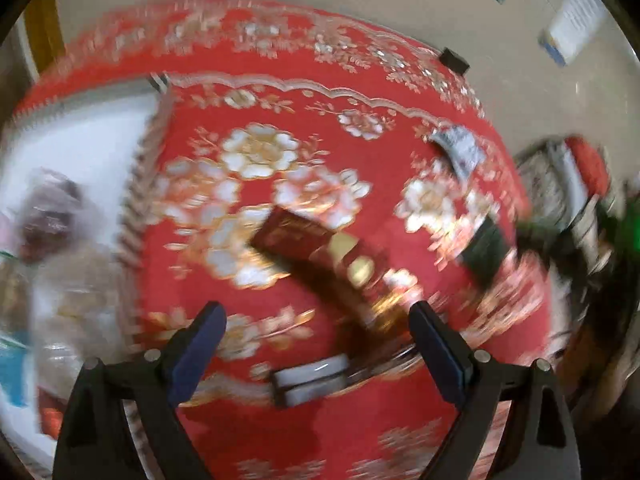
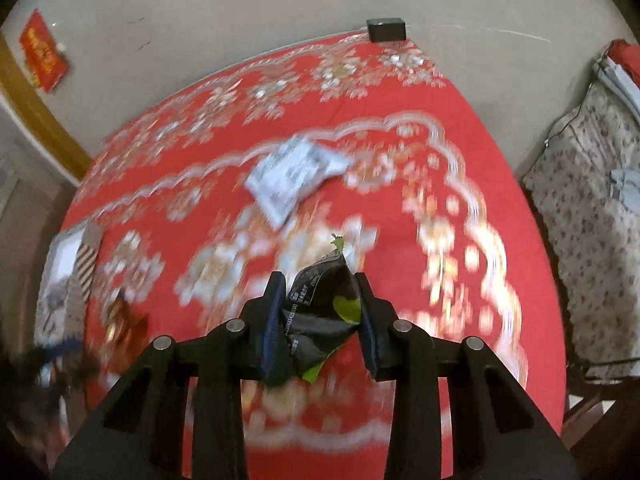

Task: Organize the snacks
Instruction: 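Grasp the dark green snack bag with the right tool while the left tool grasps a red stick pack, then carry the green snack bag and red stick pack toward the white tray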

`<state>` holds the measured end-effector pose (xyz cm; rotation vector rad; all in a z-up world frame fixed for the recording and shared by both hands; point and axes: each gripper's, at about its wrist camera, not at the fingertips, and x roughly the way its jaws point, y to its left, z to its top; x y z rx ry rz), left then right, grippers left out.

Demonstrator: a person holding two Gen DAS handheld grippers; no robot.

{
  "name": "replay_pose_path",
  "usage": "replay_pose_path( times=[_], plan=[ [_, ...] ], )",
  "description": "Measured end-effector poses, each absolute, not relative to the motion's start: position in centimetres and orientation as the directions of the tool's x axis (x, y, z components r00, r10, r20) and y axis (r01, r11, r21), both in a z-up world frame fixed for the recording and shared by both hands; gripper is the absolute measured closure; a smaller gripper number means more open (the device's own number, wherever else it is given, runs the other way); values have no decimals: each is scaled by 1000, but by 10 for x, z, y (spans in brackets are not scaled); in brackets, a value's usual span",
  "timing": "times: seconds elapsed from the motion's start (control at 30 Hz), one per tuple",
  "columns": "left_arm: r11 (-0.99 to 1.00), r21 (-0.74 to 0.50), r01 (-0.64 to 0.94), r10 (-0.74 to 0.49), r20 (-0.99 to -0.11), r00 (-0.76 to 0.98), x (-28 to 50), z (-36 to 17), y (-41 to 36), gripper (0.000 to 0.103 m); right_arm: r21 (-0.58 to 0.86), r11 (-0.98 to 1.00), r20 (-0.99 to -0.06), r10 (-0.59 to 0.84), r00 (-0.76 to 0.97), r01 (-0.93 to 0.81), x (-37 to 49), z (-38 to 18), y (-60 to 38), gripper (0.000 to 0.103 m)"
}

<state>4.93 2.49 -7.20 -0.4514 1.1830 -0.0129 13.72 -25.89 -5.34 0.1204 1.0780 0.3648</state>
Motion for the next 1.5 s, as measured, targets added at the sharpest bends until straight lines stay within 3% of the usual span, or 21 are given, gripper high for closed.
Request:
replay_pose_path(
  times=[0.13,0.4,0.5,0.53,0.57,0.67,0.77,1.0,1.2,1.5],
  plan=[
    [823,-456,-337,-347,-875,338,70,-83,30,9,286,925,-846,366,388,-248,98,-58,-260,70],
    [803,-372,-466,-288,-926,244,100,-96,26,9,313,926,-852,372,369,-211,73,-63,-267,70],
    [828,-302,-472,-225,-951,215,102,-92,27,30,317,927,-848,371,378,-199,70,-59,-270,70],
    [836,-282,-471,-207,-956,207,102,-92,27,45,316,928,-847,370,382,-198,69,-57,-270,70],
    [841,-273,-468,-198,-959,202,101,-91,28,65,317,928,-845,370,385,-196,70,-57,-271,70],
    [838,-273,-472,-211,-961,181,102,-96,35,91,321,927,-845,374,383,-195,69,-55,-269,70],
    [824,-311,-474,-248,-949,192,94,-96,40,91,322,923,-844,380,377,-209,68,-54,-266,70],
    [879,-301,-370,-203,-938,280,73,-71,38,91,335,918,-836,393,383,-213,67,-50,-264,70],
    [989,17,-144,63,-945,322,50,-66,-2,91,362,912,-838,409,363,-191,62,-52,-266,70],
    [991,50,-126,87,-946,313,30,-71,-10,91,351,911,-851,407,333,-216,42,-55,-258,70]
  ],
)
